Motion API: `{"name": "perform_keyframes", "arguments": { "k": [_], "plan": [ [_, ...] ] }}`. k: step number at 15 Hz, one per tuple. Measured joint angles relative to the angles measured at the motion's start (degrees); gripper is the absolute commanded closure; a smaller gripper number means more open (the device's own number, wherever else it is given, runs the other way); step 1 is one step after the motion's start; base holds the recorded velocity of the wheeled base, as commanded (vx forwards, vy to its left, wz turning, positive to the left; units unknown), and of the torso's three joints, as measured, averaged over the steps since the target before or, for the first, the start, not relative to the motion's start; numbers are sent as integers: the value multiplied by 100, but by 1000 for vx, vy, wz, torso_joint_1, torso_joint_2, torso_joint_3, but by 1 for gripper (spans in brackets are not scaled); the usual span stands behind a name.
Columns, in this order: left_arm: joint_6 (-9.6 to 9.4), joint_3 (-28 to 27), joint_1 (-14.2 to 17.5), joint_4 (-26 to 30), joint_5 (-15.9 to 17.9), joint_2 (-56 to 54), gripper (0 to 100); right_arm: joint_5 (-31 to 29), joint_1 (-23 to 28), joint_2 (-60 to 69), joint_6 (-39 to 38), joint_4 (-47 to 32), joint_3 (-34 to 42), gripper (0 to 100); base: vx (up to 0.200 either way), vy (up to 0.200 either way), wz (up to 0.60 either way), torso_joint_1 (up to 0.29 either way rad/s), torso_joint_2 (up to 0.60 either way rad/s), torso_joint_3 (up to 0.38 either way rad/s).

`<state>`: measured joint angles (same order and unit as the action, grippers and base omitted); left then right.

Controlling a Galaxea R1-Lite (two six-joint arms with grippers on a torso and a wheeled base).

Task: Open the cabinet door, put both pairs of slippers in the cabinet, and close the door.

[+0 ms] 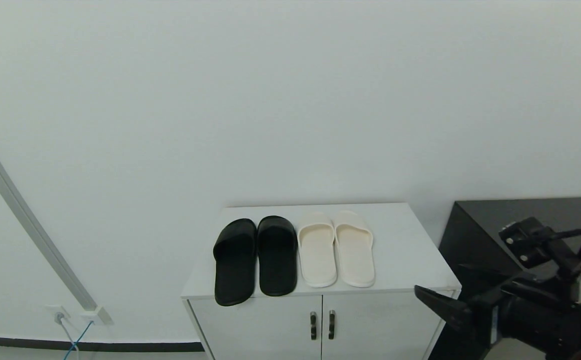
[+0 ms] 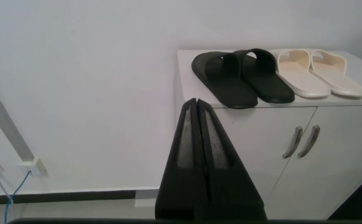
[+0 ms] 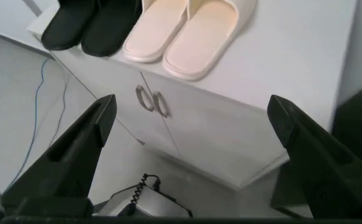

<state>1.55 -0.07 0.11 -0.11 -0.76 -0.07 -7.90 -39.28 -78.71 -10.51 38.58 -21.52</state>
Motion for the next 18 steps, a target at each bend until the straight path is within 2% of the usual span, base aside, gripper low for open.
{"name": "perform_keyframes", "arguments": {
  "k": [5,10,14,18],
  "plan": [
    [0,0,-4,4,13,0,100,-1218,-664,-1585,-321,63,-1195,0,0,0,0,0,0,0],
    [-2,0,-6,1,5,0,100,-2155,-794,-3170,-569,61,-2729,0,0,0,0,0,0,0],
    [1,2,-4,1,10,0,100,-2486,-518,-4113,-711,55,-3702,0,0,0,0,0,0,0],
    [0,0,-4,1,10,0,100,-2533,-385,-4808,-733,45,-4400,0,0,0,0,0,0,0]
  ]
}}
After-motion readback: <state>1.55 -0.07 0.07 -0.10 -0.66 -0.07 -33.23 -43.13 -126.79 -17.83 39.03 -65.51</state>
